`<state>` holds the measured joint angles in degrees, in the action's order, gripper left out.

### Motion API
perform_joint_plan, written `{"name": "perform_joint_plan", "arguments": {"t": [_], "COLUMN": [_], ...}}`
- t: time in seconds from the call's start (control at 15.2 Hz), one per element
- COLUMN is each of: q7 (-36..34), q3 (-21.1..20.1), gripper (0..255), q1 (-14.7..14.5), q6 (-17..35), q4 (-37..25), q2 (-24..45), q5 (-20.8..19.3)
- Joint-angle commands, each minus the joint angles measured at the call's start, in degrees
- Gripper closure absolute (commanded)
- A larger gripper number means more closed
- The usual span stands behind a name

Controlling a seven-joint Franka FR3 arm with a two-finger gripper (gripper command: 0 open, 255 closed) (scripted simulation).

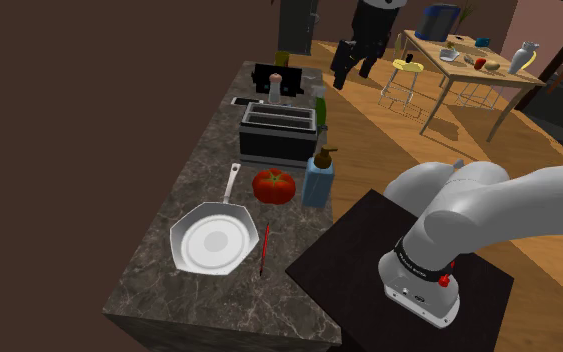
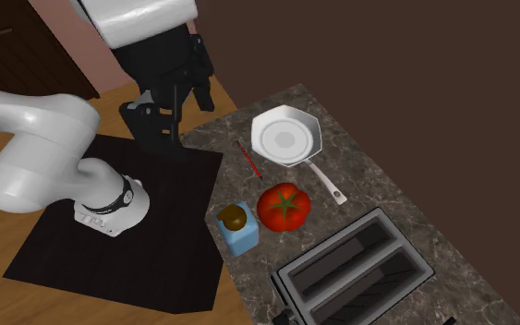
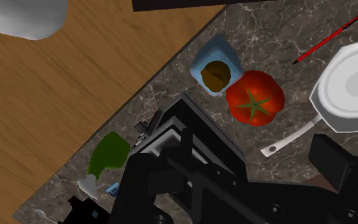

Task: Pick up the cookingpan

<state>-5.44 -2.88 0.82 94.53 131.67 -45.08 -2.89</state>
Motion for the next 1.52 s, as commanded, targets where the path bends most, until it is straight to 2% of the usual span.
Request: {"name": "perform_joint_plan", "arguments": {"t": [0.0, 0.73, 1.45], "q7": [0.00, 4.66, 13.35], "q3": [0.00, 2.35, 3.35], "gripper": [0, 0, 0], "q1": [0.00, -4.02, -9.26], "q6": [0.00, 17.67, 32.34], "q4": [0.00, 6.57, 4.87], "q2": [0.00, 14.70, 35.19], "q5": [0.00, 6.93, 17.57]}}
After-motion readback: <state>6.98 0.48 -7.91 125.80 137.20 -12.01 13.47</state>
